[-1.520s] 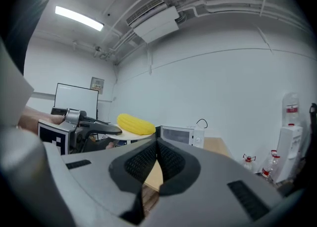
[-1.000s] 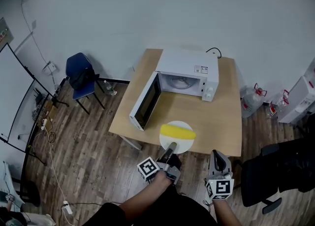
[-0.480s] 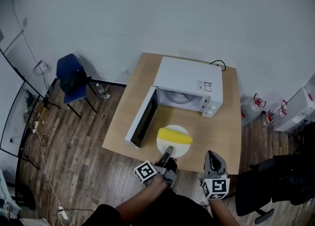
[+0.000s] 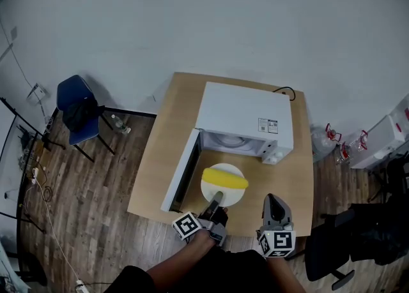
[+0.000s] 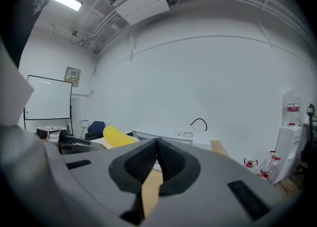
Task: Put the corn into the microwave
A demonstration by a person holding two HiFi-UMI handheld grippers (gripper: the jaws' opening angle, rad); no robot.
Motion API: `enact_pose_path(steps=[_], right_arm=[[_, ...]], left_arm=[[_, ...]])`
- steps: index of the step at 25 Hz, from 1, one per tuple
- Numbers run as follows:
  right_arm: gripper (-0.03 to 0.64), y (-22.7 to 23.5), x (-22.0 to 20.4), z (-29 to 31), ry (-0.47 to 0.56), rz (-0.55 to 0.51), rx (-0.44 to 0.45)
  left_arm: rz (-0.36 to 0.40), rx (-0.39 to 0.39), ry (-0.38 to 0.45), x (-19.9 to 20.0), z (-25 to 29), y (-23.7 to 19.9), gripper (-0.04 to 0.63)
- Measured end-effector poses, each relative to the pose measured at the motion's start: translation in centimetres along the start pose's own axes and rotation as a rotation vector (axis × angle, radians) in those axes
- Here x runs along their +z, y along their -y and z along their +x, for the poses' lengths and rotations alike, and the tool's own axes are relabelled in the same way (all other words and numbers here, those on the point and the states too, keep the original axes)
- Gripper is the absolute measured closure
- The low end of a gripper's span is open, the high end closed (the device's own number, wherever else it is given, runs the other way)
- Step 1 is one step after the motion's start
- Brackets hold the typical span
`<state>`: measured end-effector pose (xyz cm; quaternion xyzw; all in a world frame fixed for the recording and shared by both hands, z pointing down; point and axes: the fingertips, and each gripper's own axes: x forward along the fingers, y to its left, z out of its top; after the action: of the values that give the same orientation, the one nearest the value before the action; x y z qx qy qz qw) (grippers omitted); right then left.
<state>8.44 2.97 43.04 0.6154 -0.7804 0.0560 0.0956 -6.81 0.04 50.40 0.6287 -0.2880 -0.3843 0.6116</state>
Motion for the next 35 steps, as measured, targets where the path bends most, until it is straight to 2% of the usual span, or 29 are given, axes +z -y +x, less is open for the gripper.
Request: enact_pose_path(steps=[6, 10, 13, 23, 32, 35], right_arm=[[0.557, -0.4, 1.0, 2.1, 0.001, -0.009, -0.028], [0.557, -0.9, 0.4, 3.4, -0.016, -0.006, -0.022], [0.557, -0.9, -0.1, 4.0, -0.026, -0.001, -0.021], [0.557, 0.3, -1.0, 8.6, -0.051, -0.012, 0.019], [0.557, 1.7, -2.4, 12.7, -0.085, 0.017, 0.050], [0.558, 2.1, -3.3, 13.9, -0.107, 0.008, 0.059]], left_arm=[[-0.039, 0.063, -0.020, 0.8, 2.3, -2.1, 0.565], [-0.014, 0.052, -0.041, 1.3, 3.6, -2.4, 0.565], [0.009, 0.081, -0.045, 1.8, 4.1, -3.5, 0.565], [-0.020, 0.089, -0.011, 3.5, 7.5, -6.3, 0.565], [-0.004, 0.145, 0.003, 5.3, 10.0, -10.7, 0.565], [-0.007, 0.136, 0.028, 6.0, 11.1, -11.9, 0.565]])
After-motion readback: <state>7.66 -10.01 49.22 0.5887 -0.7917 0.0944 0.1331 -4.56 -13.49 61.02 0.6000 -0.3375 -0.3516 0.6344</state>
